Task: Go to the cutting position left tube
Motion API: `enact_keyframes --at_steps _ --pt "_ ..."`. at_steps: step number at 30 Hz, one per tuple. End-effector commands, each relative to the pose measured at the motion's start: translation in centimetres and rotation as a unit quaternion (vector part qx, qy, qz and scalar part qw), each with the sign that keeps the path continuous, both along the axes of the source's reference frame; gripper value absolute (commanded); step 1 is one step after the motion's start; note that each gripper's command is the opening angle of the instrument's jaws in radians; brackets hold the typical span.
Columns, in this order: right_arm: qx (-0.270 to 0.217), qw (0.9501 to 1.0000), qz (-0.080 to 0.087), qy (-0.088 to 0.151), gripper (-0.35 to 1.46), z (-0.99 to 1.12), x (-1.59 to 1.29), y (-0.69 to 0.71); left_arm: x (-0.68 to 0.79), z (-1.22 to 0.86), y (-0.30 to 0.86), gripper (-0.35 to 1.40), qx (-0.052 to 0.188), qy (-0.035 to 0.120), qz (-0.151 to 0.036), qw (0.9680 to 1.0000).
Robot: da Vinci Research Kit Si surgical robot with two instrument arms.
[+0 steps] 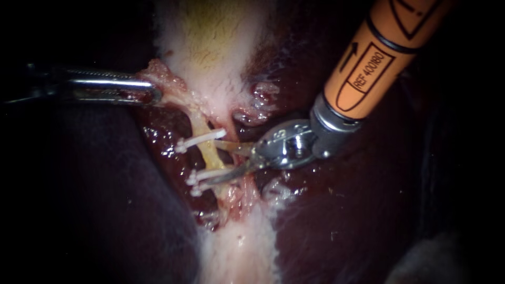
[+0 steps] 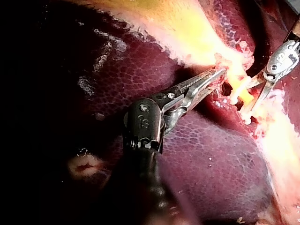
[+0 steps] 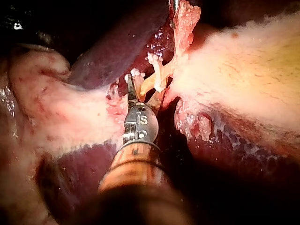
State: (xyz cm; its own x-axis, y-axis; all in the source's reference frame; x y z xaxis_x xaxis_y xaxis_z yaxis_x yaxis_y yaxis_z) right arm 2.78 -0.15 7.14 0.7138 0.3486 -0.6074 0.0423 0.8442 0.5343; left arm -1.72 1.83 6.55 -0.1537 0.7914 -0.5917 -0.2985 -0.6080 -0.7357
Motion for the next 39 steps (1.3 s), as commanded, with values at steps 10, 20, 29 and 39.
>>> enact_keyframes --at_steps 10,20,29,39 --pt "0.040 0.9952 -0.023 0.086 1.36 -0.19 0.10 -0.17 0.00 0.00 0.00 -0.35 0.000 0.000 0.000 1.0000" --pt "0.066 0.9917 -0.010 0.110 1.33 -0.24 0.42 -0.20 -0.01 0.01 0.01 -0.35 0.000 0.000 0.000 1.0000" --pt "0.087 0.9907 0.027 0.100 1.30 -0.13 0.65 -0.15 -0.02 0.01 0.01 -0.35 0.000 0.000 0.000 1.0000" --pt "0.116 0.9840 0.060 0.122 1.30 -0.15 0.82 -0.12 -0.03 0.02 0.01 -0.35 0.000 -0.001 0.001 1.0000"
